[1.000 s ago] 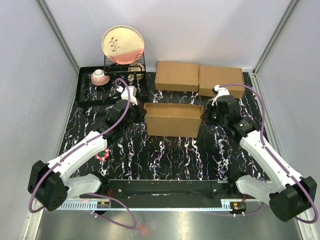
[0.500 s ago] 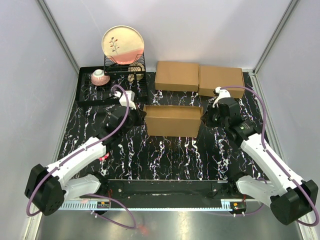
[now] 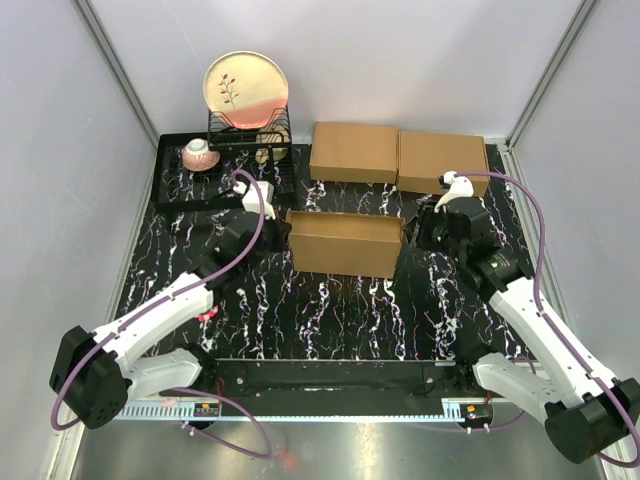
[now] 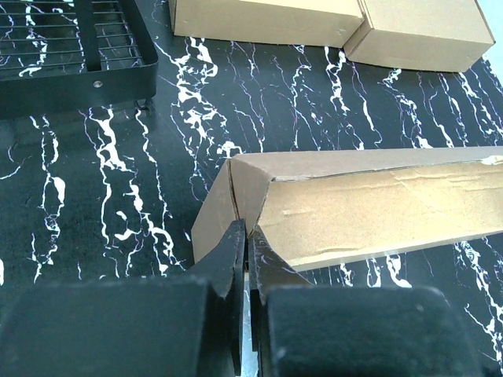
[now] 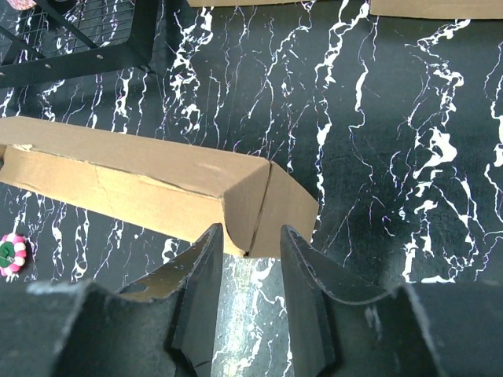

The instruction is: Fold the paper box

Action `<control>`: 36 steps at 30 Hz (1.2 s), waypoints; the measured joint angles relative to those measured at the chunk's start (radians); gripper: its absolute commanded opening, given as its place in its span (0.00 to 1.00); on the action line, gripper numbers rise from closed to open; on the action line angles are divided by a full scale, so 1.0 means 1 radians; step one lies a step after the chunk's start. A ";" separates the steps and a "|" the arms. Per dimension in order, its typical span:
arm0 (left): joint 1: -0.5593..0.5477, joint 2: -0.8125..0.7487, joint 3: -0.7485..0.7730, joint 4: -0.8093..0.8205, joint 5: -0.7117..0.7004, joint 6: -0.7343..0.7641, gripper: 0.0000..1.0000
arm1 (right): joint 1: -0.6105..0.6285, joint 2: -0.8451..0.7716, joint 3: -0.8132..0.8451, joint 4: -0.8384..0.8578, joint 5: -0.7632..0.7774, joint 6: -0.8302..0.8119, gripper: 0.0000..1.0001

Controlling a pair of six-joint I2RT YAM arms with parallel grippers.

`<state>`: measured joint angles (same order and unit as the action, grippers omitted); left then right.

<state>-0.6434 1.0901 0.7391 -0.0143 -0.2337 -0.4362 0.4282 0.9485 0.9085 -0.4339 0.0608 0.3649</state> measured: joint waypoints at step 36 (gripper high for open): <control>-0.024 0.031 0.021 0.004 -0.024 0.016 0.00 | 0.005 0.002 -0.111 0.159 -0.002 -0.006 0.00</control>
<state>-0.6678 1.1210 0.7605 -0.0101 -0.2573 -0.4206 0.4332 0.9504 0.7975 -0.2752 0.0586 0.3592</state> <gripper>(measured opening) 0.007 0.011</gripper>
